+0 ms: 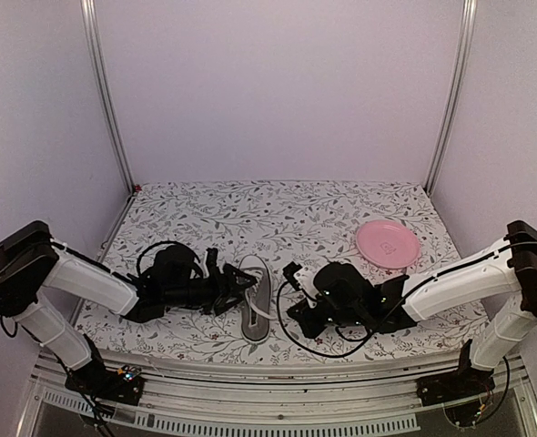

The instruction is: Tie the shoes

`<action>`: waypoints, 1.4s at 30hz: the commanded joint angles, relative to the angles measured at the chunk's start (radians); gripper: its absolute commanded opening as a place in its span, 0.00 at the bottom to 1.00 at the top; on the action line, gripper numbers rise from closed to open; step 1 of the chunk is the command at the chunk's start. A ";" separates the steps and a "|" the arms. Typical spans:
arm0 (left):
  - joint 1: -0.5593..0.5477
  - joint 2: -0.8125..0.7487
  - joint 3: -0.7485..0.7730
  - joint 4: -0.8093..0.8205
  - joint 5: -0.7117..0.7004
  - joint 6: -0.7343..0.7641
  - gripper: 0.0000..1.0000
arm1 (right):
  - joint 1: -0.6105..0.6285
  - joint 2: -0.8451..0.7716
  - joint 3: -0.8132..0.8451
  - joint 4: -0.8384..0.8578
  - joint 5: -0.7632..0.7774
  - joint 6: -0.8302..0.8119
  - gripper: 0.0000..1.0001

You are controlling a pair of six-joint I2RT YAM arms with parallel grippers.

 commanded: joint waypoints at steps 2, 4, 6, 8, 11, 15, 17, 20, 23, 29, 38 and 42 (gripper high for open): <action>-0.016 0.035 0.034 0.084 -0.044 -0.027 0.75 | 0.004 -0.021 -0.016 0.025 0.020 0.015 0.02; -0.015 0.047 0.041 0.083 -0.064 -0.025 0.75 | 0.005 -0.019 -0.015 0.027 0.019 0.014 0.02; -0.014 0.065 0.050 0.087 -0.086 -0.021 0.75 | 0.004 -0.023 -0.016 0.027 0.020 0.016 0.02; -0.010 0.091 0.066 0.101 -0.092 -0.013 0.75 | 0.005 -0.029 -0.018 0.026 0.021 0.016 0.02; -0.005 0.127 0.089 0.121 -0.097 0.009 0.75 | 0.004 -0.042 -0.022 0.026 0.023 0.020 0.02; 0.010 0.170 0.125 0.136 -0.089 0.040 0.75 | 0.005 -0.056 -0.026 0.024 0.024 0.023 0.02; 0.018 0.189 0.139 0.135 -0.088 0.044 0.75 | 0.005 -0.058 -0.026 0.024 0.023 0.027 0.02; 0.027 0.202 0.147 0.127 -0.111 0.055 0.74 | 0.004 -0.057 -0.023 0.025 0.023 0.032 0.02; 0.034 0.213 0.137 0.182 -0.122 0.068 0.73 | 0.005 -0.048 -0.021 0.027 0.021 0.038 0.02; 0.036 0.213 0.155 0.272 -0.127 0.146 0.61 | 0.004 -0.046 -0.019 0.022 0.041 0.049 0.02; 0.077 0.219 0.170 0.348 -0.048 0.226 0.43 | -0.030 -0.068 -0.017 0.010 0.033 0.065 0.02; 0.101 0.222 0.178 0.399 0.011 0.278 0.38 | -0.061 -0.078 -0.018 0.026 0.009 0.066 0.02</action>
